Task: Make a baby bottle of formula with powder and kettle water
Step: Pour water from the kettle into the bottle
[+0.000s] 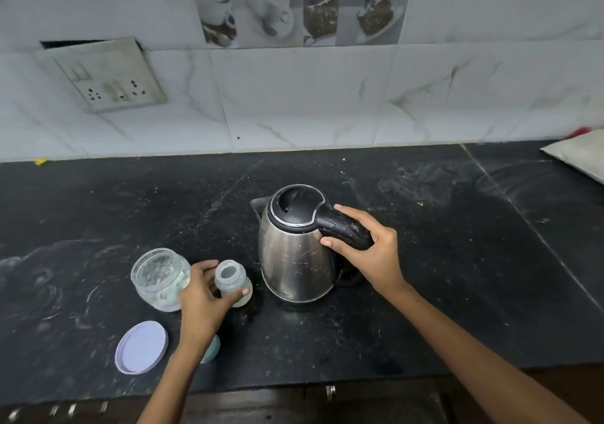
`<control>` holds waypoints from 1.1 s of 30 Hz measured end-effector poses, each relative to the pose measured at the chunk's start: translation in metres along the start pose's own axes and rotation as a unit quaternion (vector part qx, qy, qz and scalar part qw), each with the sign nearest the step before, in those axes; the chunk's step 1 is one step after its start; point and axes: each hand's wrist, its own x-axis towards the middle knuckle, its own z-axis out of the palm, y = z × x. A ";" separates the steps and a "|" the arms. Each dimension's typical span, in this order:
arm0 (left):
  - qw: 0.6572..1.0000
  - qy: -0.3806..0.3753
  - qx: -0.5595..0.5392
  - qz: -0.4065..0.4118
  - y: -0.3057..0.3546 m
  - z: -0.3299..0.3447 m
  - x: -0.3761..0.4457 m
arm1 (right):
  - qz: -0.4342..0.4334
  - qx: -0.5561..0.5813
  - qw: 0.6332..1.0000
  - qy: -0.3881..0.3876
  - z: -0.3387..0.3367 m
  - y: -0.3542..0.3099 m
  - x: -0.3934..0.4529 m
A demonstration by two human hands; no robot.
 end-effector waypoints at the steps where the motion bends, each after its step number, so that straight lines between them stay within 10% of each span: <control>1: 1.000 -0.001 0.001 0.003 0.001 -0.001 0.000 | 0.003 0.005 1.000 0.000 0.000 -0.001 0.002; 33: 0.996 -0.078 -0.037 0.019 0.013 -0.010 0.024 | -0.025 -0.039 0.980 -0.192 -0.007 -0.065 0.069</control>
